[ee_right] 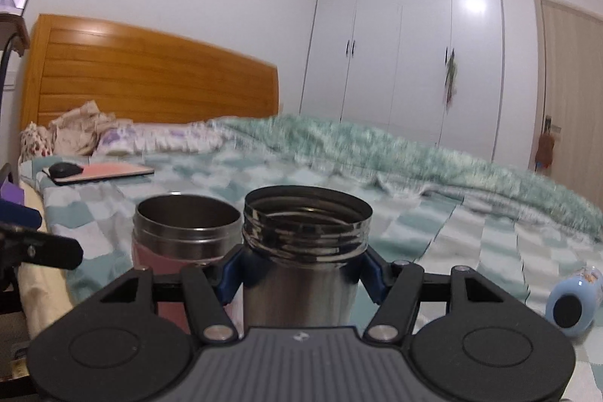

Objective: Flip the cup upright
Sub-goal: 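Carry the upright silver cup with the right gripper toward the pink cup, then lower the silver cup beside the pink cup and open the right gripper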

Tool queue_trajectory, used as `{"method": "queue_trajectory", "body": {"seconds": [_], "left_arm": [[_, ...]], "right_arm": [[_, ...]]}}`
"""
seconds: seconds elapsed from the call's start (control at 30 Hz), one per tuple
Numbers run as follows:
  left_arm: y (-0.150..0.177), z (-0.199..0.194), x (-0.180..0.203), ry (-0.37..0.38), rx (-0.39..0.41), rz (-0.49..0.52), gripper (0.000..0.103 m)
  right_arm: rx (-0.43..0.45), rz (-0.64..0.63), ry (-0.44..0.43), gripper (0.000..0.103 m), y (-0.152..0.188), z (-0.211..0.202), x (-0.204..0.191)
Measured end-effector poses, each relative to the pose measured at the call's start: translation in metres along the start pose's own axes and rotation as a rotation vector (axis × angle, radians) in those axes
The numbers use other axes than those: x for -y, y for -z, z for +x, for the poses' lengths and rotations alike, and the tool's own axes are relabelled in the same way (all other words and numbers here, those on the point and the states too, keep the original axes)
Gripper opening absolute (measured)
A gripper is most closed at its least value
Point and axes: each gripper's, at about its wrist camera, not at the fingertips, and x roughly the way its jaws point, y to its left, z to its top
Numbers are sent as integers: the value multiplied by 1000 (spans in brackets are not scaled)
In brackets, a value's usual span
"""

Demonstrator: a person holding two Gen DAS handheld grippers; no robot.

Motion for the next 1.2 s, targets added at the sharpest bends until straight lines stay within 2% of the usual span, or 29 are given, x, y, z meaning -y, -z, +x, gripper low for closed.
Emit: {"method": "queue_trajectory", "body": {"seconds": [0.23, 0.27, 0.3, 0.37, 0.43, 0.53, 0.7, 0.87, 1.2], "left_arm": [[2, 0, -2, -5, 7, 0, 103], [2, -1, -2, -6, 9, -1, 103], [2, -2, -1, -6, 11, 0, 103], [1, -5, 1, -7, 22, 4, 103], [1, -10, 4, -8, 37, 9, 103], [2, -19, 10, -2, 66, 13, 103], [5, -35, 28, 29, 120, 27, 103], [15, -48, 56, 71, 177, 38, 103], [52, -47, 108, 157, 181, 53, 103]], "right_arm": [[-26, 30, 0, 63, 0, -1, 4], [-31, 35, -3, 69, -1, 0, 4], [-29, 42, 0, 79, -1, -1, 5], [-8, 52, 4, 90, -3, -8, 7], [7, 65, -4, 92, -5, -15, 9], [38, 80, -13, 102, -6, -33, 15], [59, 98, 2, 103, -2, -69, 29], [54, 90, 53, 103, 11, -112, 46], [-2, 104, 209, 103, 63, -189, 88]]}}
